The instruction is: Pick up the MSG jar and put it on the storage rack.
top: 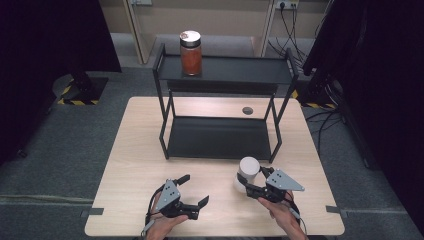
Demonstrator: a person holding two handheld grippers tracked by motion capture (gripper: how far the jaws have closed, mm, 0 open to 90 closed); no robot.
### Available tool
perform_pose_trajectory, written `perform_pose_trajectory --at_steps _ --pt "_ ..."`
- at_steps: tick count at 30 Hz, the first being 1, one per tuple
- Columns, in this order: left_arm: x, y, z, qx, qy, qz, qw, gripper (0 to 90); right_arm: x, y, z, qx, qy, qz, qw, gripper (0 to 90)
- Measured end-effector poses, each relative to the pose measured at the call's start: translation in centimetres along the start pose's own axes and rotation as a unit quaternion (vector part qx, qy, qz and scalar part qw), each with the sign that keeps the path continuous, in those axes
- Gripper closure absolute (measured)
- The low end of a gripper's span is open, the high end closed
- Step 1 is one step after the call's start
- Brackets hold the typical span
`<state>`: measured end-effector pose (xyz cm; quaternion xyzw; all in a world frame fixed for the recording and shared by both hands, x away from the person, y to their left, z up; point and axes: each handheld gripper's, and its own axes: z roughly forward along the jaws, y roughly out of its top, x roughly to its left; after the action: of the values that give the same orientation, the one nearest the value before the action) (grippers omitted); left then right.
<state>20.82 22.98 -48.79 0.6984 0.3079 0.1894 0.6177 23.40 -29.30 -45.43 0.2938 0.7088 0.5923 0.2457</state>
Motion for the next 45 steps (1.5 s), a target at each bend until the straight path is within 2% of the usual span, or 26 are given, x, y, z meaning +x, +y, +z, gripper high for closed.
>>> perform_pose_trajectory --at_steps 16,45 --pt "0.0 0.0 0.0 -0.002 0.001 0.002 1.0 2.3 -0.4 2.5 0.3 -0.001 0.021 -0.001 0.9998 35.6" --pt "0.0 -0.1 0.0 -0.002 -0.001 0.003 1.0 2.3 -1.8 7.7 0.9 -0.001 0.039 -0.007 0.9992 35.5"
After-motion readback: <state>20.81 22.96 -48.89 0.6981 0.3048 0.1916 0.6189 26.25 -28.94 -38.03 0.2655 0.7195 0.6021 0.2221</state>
